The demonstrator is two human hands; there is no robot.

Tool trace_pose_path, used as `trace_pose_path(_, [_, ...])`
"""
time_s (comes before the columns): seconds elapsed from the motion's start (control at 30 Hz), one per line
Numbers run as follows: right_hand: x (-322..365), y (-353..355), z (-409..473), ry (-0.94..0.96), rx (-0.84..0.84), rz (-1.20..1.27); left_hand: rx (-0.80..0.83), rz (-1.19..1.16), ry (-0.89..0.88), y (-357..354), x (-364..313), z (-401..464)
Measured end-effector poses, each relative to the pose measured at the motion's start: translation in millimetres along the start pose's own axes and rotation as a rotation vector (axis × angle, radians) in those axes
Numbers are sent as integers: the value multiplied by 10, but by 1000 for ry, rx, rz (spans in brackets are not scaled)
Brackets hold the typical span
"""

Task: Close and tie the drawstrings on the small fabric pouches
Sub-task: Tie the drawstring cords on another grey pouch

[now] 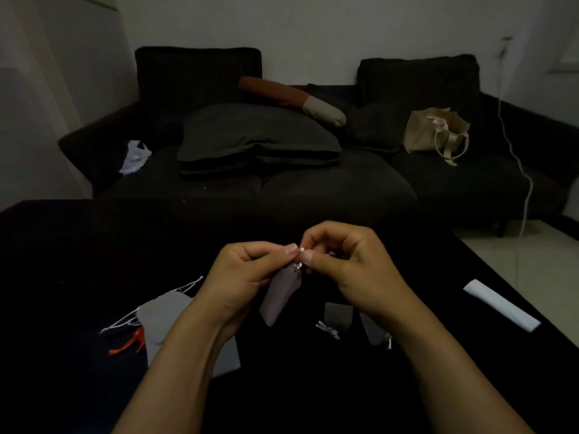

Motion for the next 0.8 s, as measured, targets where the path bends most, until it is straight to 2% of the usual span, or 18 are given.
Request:
trace_pose_path(0.17, [-8,11,6,-97,86,163,24,-117,82,-47,39,9])
trace_pose_path(0.47, [-63,4,21,-131,5,168,-42,-238,153,-30,80,26])
trace_pose_path(0.8, [-54,69,-11,-167,21,61,-80,-151,105,-1,100,54])
Point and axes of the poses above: each hand's wrist, its own z-axis towards the middle knuckle, its own y-axis out of the back of the hand, x = y × z, the point moved 2 cm from there along z, towards the middle knuckle, and after that the axes turned 6 degrees about x, right-handed, at the moved point
